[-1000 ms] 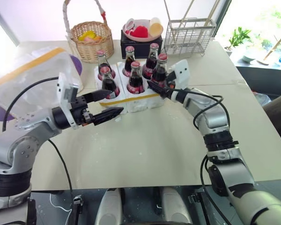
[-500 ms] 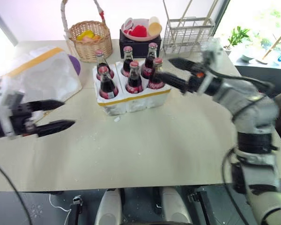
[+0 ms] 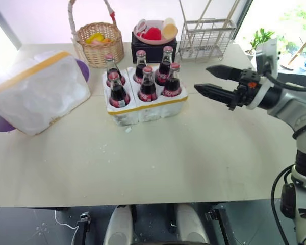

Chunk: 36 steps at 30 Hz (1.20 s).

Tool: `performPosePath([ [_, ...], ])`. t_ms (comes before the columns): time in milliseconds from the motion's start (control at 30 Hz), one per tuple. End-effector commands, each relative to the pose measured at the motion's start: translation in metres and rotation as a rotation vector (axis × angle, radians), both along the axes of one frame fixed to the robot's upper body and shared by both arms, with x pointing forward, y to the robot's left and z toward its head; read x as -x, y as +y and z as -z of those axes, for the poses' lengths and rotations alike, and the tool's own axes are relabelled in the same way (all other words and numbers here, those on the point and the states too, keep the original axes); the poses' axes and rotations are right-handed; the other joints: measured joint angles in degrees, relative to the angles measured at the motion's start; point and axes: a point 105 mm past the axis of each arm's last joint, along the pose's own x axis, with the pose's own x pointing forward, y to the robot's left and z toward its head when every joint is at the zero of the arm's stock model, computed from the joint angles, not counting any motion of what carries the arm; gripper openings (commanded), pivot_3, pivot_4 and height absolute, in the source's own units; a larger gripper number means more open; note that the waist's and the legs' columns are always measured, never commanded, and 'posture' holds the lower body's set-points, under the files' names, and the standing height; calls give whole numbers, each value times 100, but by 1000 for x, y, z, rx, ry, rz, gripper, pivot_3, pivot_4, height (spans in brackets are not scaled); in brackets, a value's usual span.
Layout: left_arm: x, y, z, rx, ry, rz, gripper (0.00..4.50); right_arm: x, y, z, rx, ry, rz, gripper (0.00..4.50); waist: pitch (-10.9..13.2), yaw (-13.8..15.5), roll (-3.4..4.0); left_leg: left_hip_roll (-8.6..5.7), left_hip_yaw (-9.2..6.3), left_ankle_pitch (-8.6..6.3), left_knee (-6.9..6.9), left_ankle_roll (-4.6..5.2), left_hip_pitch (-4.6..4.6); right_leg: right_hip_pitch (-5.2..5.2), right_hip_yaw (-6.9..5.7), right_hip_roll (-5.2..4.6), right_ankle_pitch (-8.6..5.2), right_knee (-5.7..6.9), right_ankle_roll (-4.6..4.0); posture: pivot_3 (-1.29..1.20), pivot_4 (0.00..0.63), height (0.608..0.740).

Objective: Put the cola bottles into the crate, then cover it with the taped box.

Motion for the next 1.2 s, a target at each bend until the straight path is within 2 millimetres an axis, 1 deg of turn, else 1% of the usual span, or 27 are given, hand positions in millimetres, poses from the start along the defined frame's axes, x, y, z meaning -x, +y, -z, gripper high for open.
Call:
performPosePath([
  [33,-16,8,4,-61,29,-72,4500,31,3,-20,26,-62,-113,4387,1,43,-5,0,0,0,7,0,-1,0,0,0,3,4,5,0,150,740],
  [133,-30,7,10,-87,56,-101,4500,58,4,-27,53,-59,-196,4387,-6,41,-22,0,-2,0,18,1,-10,3,0,-2,8,-1,15,0,150,740],
  [200,-36,7,15,-110,78,-114,4500,66,1,-30,63,-57,-193,4387,-8,24,-28,0,-1,-1,20,0,-12,5,1,-5,7,-9,17,0,150,740],
  [333,-46,3,22,-129,104,-131,4500,70,-7,-30,76,-57,-120,4387,-10,9,-32,5,-1,-2,20,0,-8,3,2,-5,-6,-7,-6,0,150,740],
  [433,-51,-1,33,-131,160,-129,4500,70,-12,-31,64,-63,-67,4387,-10,18,-32,9,-1,-2,20,0,-8,0,2,-3,-7,-4,-8,0,150,740],
  [567,-51,-3,46,-130,237,-139,4500,69,-16,-33,46,-70,-11,4387,-10,21,-33,9,-1,-1,20,1,-9,1,2,-2,-5,-3,-5,0,150,740],
  [667,-49,-5,50,-116,287,-147,4500,67,-20,-32,45,-73,28,4387,-10,20,-34,9,-1,-1,21,1,-9,1,2,-2,-3,-4,-1,0,150,740],
  [733,-49,-12,49,-74,317,-129,4500,66,-21,-31,36,-68,44,4387,-10,22,-34,9,-1,-1,21,1,-9,1,2,-2,-2,-3,-1,0,150,740],
  [767,-50,-19,47,-23,336,-114,4500,67,-21,-29,31,-66,48,4387,-10,28,-36,9,-2,-1,22,1,-9,1,2,-1,-2,-2,-1,0,150,740],
  [867,-59,-30,34,17,294,-83,4500,64,-23,-23,16,-53,72,4387,-11,34,-43,8,-3,-1,26,1,-12,2,1,-1,-5,-3,-5,0,150,740],
  [967,-63,-34,23,52,241,-91,4500,64,-23,-18,26,-49,78,4387,-11,23,-43,7,-3,-1,28,1,-12,3,2,-3,-4,-3,-4,0,150,740],
  [1033,-65,-33,18,48,210,-105,4500,63,-24,-16,33,-49,78,4387,-11,19,-44,8,-5,-1,27,1,-12,3,2,-1,1,-1,5,0,150,740],
  [1200,-59,-26,27,39,245,-122,4500,63,-23,-15,42,-56,72,4387,-11,5,-44,8,-5,-1,26,2,-10,2,2,0,6,2,14,0,150,740],
])
